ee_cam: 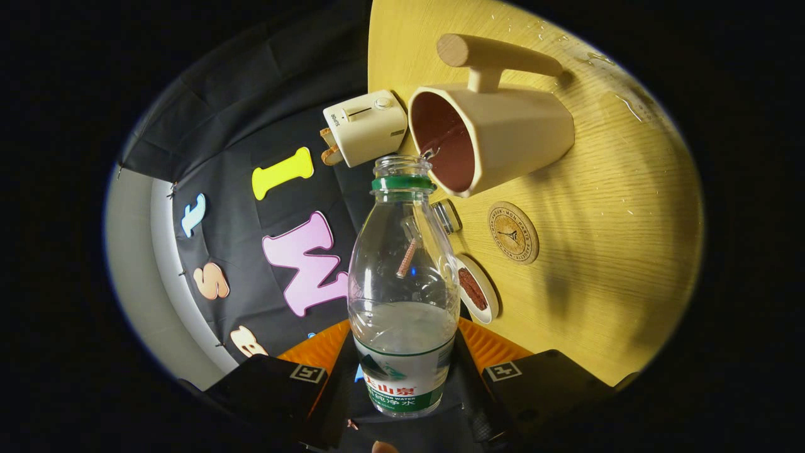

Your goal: Take the bottle from table, then pour the juice into the cup, finally place the bottle on the coaster

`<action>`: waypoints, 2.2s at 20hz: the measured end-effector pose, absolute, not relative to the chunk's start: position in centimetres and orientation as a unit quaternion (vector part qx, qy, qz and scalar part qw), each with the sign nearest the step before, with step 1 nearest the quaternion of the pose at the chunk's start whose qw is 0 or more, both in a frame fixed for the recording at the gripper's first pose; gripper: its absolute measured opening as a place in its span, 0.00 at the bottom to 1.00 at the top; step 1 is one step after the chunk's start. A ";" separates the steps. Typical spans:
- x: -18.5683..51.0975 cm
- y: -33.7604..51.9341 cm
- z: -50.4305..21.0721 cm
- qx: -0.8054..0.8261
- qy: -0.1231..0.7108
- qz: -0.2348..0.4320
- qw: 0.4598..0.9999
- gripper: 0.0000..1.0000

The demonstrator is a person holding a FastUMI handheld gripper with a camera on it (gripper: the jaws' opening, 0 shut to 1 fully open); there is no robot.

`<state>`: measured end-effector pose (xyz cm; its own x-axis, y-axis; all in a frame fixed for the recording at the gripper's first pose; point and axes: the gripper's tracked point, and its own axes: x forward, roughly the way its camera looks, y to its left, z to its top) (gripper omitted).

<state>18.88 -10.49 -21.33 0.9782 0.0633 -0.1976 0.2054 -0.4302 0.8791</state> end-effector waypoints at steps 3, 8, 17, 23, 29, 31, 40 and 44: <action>18.8 -10.6 -21.2 0.849 0.078 -0.068 0.518 0.77; 19.1 -10.9 -20.7 0.861 0.071 -0.072 0.498 0.77; 19.3 -11.1 -19.8 0.882 0.052 -0.077 0.462 0.77; 19.8 -11.3 -19.3 0.889 0.043 -0.076 0.450 0.77; 20.0 -11.6 -19.2 0.890 0.034 -0.077 0.448 0.77; 19.9 -11.7 -19.2 0.890 0.031 -0.077 0.449 0.77; 20.1 -11.5 -20.0 0.874 0.032 -0.090 0.476 0.76; 20.5 -11.0 -21.0 0.842 0.048 -0.094 0.530 0.76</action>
